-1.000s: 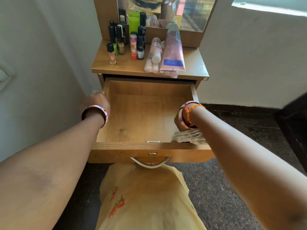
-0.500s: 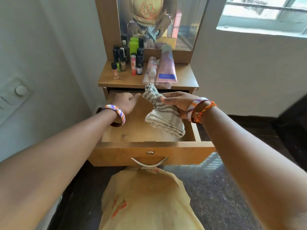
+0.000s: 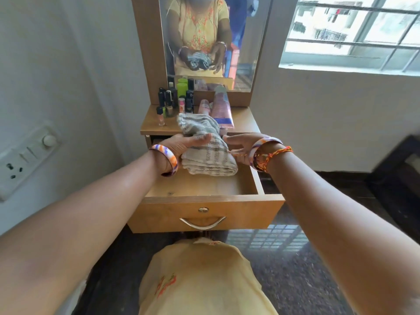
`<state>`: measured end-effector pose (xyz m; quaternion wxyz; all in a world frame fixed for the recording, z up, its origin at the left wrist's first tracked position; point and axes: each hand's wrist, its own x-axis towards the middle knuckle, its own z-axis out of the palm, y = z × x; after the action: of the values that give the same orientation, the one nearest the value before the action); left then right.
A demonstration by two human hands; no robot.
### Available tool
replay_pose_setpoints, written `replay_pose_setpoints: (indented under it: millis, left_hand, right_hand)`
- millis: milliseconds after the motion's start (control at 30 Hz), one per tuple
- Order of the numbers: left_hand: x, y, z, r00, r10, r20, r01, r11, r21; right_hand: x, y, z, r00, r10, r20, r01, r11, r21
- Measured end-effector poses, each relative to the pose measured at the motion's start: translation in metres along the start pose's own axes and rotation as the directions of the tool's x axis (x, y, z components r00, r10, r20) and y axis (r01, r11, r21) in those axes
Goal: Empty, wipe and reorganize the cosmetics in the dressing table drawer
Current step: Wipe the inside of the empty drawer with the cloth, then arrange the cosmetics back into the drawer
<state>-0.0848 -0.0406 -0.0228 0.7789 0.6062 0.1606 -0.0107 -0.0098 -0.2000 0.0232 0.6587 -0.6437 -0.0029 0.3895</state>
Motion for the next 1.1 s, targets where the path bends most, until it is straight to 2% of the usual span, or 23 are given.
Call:
replay_pose_setpoints:
  millis: [67,167,233,367,433,500,533,600,667,733,833,900,933,1033,1100]
  left_hand:
    - [-0.006,0.005,-0.002,0.998,-0.003,-0.062,0.005,1.0,0.026]
    - [-0.015,0.013,-0.004,0.994,-0.035,-0.105,0.046,0.994,0.1]
    - [-0.018,0.016,-0.007,0.991,-0.019,-0.134,0.036,0.992,0.125]
    - [-0.02,0.021,-0.006,0.972,0.03,-0.235,-0.017,0.998,0.058]
    - [-0.015,0.017,-0.01,0.955,0.059,-0.29,-0.045,0.998,0.053]
    - [-0.014,0.013,-0.013,0.938,0.139,-0.318,-0.091,0.983,0.159]
    - [-0.014,0.013,-0.014,0.94,0.173,-0.294,-0.094,0.96,0.265]
    - [-0.013,0.012,-0.013,0.962,0.219,-0.161,-0.13,0.892,0.433]
    - [-0.015,0.014,-0.01,0.979,0.195,-0.058,-0.143,0.865,0.481]
    - [-0.017,0.015,-0.009,0.983,0.182,-0.035,-0.123,0.781,0.613]
    - [-0.016,0.019,-0.008,0.986,0.164,-0.031,-0.069,0.57,0.818]
    - [-0.017,0.023,-0.004,0.985,0.169,-0.029,-0.049,0.44,0.897]
    - [-0.017,0.025,-0.002,0.981,0.193,-0.021,-0.057,0.388,0.92]
    - [-0.015,0.027,0.001,0.964,0.267,-0.007,-0.073,0.287,0.955]
    - [-0.012,0.03,0.003,0.96,0.281,-0.006,-0.088,0.321,0.943]
  right_hand:
    - [-0.006,0.004,0.002,0.993,0.115,0.023,-0.116,0.992,0.053]
    - [-0.004,0.009,0.006,0.981,0.153,0.119,-0.141,0.985,-0.098]
    - [-0.001,0.008,0.009,0.992,0.077,0.098,-0.063,0.988,-0.142]
    - [0.007,0.006,0.004,0.983,-0.157,0.099,0.164,0.984,-0.07]
    - [0.01,0.008,0.002,0.977,-0.189,0.096,0.199,0.974,-0.109]
    - [0.013,0.01,0.003,0.979,-0.199,0.037,0.202,0.968,-0.149]
    - [0.014,0.01,0.002,0.979,-0.203,0.004,0.201,0.966,-0.163]
    - [0.015,0.011,-0.001,0.977,-0.213,-0.018,0.203,0.954,-0.221]
    - [0.014,0.011,-0.006,0.978,-0.207,0.006,0.198,0.929,-0.313]
    - [0.01,0.01,-0.007,0.975,-0.219,0.032,0.21,0.876,-0.434]
    - [0.008,0.012,-0.004,0.955,-0.295,0.013,0.217,0.671,-0.709]
    - [0.012,0.014,-0.006,0.939,-0.343,-0.03,0.171,0.538,-0.825]
    - [0.013,0.014,-0.008,0.93,-0.362,-0.058,0.151,0.522,-0.839]
    - [0.011,0.009,-0.017,0.92,-0.381,-0.093,0.161,0.583,-0.796]
    - [0.007,0.004,-0.024,0.921,-0.379,-0.089,0.212,0.68,-0.701]
